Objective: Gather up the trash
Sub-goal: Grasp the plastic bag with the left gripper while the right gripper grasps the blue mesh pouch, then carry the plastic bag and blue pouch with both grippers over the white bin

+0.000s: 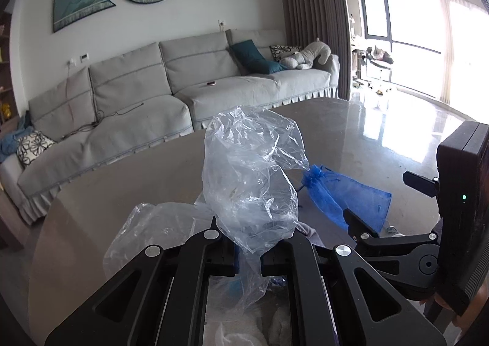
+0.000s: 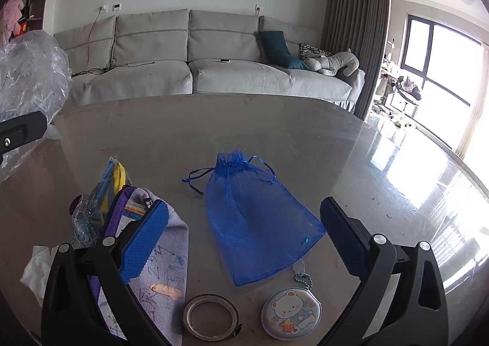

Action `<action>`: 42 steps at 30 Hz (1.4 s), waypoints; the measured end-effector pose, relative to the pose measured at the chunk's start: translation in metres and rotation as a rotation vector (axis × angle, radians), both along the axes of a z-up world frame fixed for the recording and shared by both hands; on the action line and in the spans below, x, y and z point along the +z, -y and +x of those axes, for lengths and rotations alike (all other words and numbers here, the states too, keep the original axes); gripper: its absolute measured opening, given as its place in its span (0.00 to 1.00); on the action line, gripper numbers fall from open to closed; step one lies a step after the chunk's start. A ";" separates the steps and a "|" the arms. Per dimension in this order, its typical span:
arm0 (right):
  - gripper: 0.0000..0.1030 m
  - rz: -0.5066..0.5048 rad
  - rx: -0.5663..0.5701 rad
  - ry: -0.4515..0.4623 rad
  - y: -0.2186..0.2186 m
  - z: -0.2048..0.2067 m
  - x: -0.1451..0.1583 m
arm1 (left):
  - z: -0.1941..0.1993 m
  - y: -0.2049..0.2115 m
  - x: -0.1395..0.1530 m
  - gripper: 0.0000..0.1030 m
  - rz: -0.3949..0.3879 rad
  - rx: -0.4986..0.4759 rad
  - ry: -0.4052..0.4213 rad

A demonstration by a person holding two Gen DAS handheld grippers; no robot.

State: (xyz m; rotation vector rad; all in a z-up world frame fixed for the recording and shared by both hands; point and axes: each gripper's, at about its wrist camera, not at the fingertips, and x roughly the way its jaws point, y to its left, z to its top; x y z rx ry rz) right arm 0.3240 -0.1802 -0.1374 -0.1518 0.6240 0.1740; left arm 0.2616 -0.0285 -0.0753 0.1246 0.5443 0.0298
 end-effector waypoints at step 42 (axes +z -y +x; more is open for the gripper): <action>0.01 0.040 0.028 -0.179 0.009 0.049 -0.037 | 0.052 0.013 -0.026 0.07 0.006 0.003 -0.037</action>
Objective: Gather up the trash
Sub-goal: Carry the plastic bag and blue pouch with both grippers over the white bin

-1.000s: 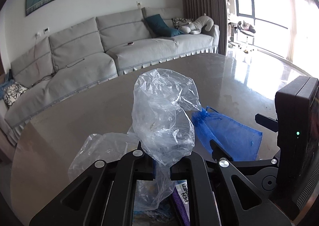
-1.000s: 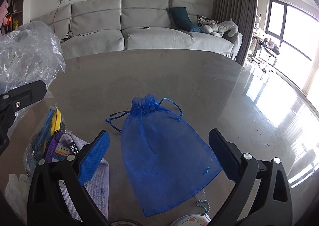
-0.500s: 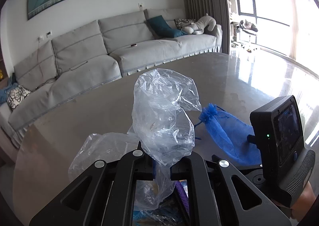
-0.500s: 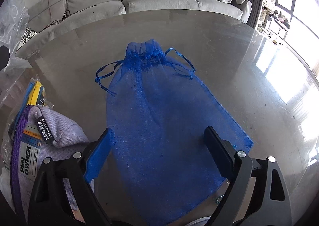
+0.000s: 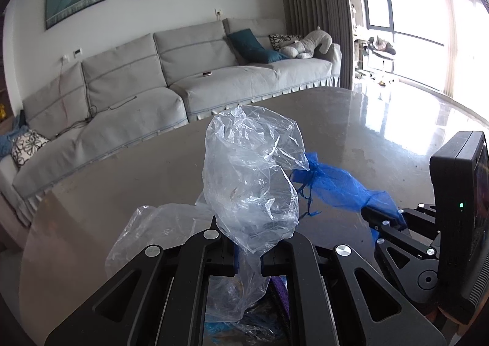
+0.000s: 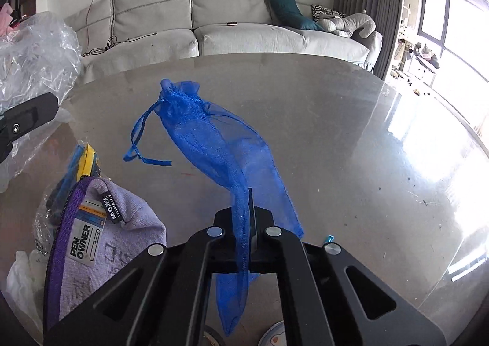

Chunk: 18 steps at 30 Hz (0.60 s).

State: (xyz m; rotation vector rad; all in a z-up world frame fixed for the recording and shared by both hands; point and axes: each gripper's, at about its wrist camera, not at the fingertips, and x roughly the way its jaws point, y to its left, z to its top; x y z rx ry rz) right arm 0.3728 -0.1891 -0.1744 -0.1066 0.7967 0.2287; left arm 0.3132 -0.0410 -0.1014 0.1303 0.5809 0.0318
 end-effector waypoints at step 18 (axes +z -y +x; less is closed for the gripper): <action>0.01 0.130 -0.097 0.213 0.029 -0.172 0.137 | -0.106 0.003 0.059 0.07 -0.105 -0.177 0.116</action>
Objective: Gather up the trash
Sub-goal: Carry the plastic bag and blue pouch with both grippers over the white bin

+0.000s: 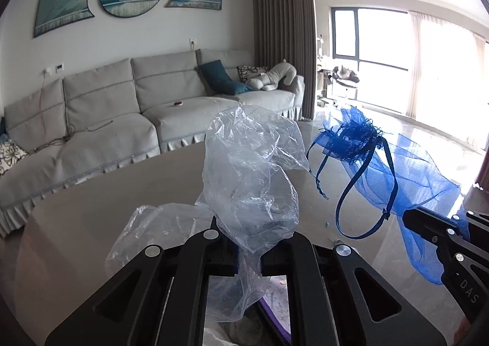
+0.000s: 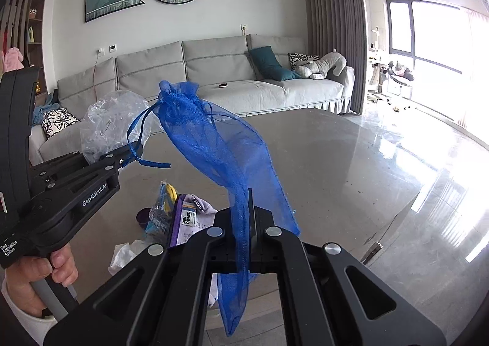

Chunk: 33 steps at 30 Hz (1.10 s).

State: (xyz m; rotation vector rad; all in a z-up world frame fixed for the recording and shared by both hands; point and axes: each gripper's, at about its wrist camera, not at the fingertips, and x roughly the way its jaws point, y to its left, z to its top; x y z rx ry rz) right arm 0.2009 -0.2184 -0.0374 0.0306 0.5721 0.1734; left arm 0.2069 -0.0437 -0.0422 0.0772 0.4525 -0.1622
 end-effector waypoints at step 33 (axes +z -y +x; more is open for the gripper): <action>0.01 0.024 -0.143 -0.142 0.023 -0.219 -0.066 | -0.208 0.068 -0.151 0.08 0.039 -0.338 -0.380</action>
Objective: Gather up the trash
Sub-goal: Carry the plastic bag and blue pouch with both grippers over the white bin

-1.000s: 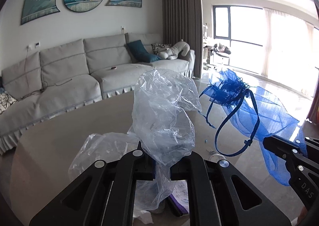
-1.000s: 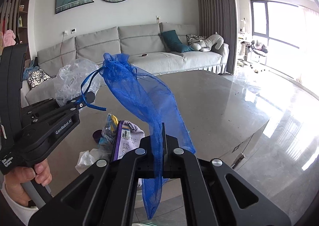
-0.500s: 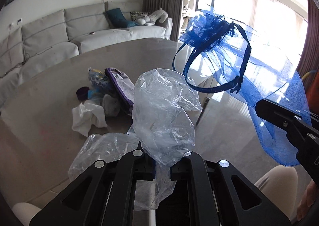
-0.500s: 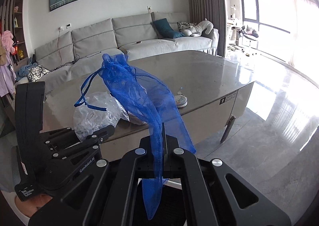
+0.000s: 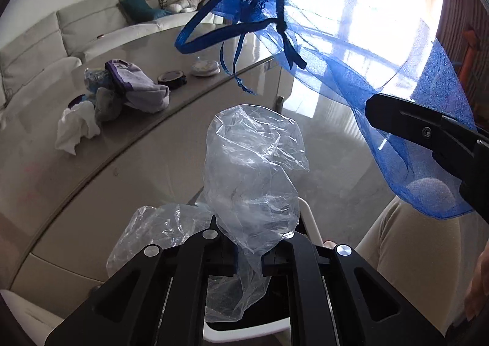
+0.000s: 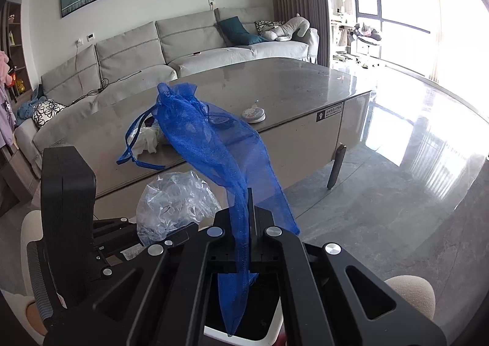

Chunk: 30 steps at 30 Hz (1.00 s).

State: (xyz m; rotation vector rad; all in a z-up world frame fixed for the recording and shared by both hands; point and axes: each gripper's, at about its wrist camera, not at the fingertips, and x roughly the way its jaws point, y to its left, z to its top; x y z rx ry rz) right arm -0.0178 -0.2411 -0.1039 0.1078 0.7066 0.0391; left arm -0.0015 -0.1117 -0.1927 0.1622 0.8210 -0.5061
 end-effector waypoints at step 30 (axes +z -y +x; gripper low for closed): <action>0.01 0.044 0.056 -0.110 -0.009 0.003 -0.038 | 0.016 -0.063 0.023 0.95 0.033 0.267 0.088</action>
